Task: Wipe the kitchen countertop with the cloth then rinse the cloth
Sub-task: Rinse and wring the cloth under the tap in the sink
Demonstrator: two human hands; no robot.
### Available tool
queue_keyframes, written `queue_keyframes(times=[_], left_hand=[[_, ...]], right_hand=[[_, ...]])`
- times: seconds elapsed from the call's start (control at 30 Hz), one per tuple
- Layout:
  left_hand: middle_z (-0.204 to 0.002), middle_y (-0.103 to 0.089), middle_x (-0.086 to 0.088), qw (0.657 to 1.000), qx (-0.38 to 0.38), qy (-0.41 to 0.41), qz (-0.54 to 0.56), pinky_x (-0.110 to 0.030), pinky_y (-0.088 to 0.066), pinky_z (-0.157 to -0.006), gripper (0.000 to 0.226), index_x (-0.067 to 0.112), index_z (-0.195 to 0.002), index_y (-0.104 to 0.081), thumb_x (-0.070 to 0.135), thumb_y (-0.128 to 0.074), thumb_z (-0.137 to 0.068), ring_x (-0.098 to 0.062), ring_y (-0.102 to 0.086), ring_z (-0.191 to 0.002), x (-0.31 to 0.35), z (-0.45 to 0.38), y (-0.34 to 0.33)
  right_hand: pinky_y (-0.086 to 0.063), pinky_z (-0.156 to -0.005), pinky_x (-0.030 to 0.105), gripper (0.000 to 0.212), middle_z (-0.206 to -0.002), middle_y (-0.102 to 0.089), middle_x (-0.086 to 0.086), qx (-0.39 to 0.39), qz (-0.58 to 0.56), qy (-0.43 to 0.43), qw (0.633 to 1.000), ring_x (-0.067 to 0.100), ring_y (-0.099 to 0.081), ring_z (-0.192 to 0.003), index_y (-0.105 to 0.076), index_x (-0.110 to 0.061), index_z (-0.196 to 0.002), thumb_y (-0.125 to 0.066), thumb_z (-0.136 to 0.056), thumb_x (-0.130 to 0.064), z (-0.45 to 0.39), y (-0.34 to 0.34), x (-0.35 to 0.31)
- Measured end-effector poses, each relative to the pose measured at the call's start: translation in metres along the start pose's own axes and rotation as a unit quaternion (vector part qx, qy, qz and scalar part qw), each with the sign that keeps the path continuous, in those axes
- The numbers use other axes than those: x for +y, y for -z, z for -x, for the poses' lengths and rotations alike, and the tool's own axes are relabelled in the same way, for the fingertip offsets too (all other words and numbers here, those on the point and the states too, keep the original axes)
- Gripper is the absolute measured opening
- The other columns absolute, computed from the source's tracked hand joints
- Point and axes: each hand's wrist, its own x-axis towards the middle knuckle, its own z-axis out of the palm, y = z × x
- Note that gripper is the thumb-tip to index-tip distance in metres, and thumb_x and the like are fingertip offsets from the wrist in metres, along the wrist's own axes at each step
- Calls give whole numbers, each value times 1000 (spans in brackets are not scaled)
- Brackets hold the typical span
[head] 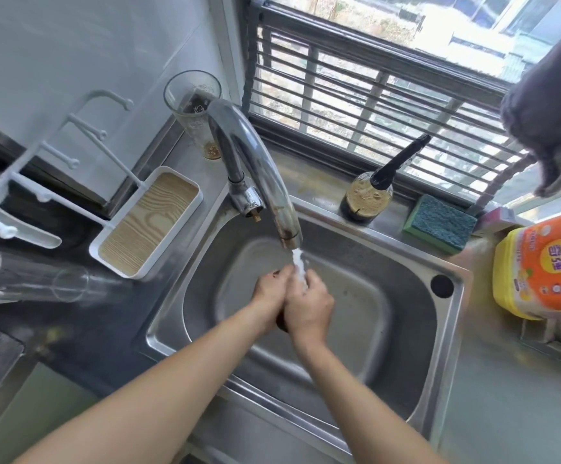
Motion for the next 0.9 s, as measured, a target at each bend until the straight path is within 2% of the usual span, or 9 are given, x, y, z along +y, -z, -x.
queue_keyframes(times=[0.07, 0.13, 0.3, 0.47, 0.57, 0.67, 0.73, 0.83, 0.9], left_hand=[[-69, -65, -2, 993, -27, -61, -101, -29, -45, -65, 27, 16, -74, -66, 33, -59, -94, -16, -58, -68, -14, 8, -5], [-67, -57, -4, 985, -48, -65, -151, -33, -41, -66, 30, 17, -69, -59, 34, -58, -94, -18, -50, -69, -15, 6, -6], [-74, -70, -5, 997, 49, 60, 17, -34, -53, -76, 31, 10, -86, -69, 39, -60, -95, -23, -66, -73, 10, -16, 11], [-73, -66, 3, 994, -80, 18, -74, -23, -45, -58, 31, 20, -84, -68, 43, -54, -100, -15, -60, -64, 0, 5, 3], [-82, -65, 2, 982, -154, 39, -98, -17, -38, -44, 26, 27, -104, -61, 49, -49, -102, -10, -59, -57, 1, 18, 11], [-99, -70, 1, 973, -187, 99, -97, -24, -46, -60, 24, 31, -126, -55, 39, -46, -105, -15, -64, -71, 1, 23, 24], [-100, -70, 0, 984, -132, 91, -80, -19, -45, -54, 28, 28, -133, -53, 33, -45, -107, -13, -61, -68, -4, 18, 28], [-99, -67, -4, 999, -1, 54, -6, -16, -30, -37, 28, 25, -133, -53, 34, -44, -108, -12, -52, -59, -7, 2, 30], [-101, -65, -7, 998, 51, 43, 8, -18, -32, -39, 32, 20, -126, -55, 42, -42, -107, -15, -54, -61, -3, -4, 27]], right_hand=[[-44, -79, 40, 36, -99, -73, 20, 16, 3, -132, 991, 42, -64, -97, -69, -8, -89, -48, -102, -35, -30, 7, 4], [-42, -82, 41, 36, -104, -72, 22, 31, 5, -168, 985, 43, -62, -101, -68, -8, -91, -45, -102, -32, -35, 10, 3], [-32, -65, 34, 28, -74, -68, 10, -54, -35, 105, 992, 30, -60, -72, -55, -18, -76, -46, -96, -34, 31, -1, -10], [-41, -79, 39, 38, -104, -73, 21, -13, -7, -111, 994, 41, -65, -102, -69, -9, -97, -46, -104, -39, -36, 5, 2], [-45, -91, 38, 41, -103, -71, 15, -6, -32, -187, 982, 37, -64, -107, -64, -10, -98, -53, -100, -49, -56, 19, 9], [-55, -93, 40, 40, -98, -71, 2, -68, -136, -172, 973, 25, -70, -97, -62, -16, -98, -76, -84, -51, -57, 27, 15], [-58, -95, 45, 42, -105, -74, 6, -134, -177, -150, 963, 23, -72, -98, -65, -20, -104, -88, -75, -40, -52, 34, 20], [-60, -89, 39, 28, -102, -78, 9, -155, -292, -148, 932, 24, -72, -93, -73, -14, -105, -81, -80, -3, -45, 34, 30], [-60, -88, 38, 22, -97, -78, 5, -131, -250, -89, 955, 20, -72, -90, -75, -16, -102, -77, -85, -2, -31, 26, 33]])
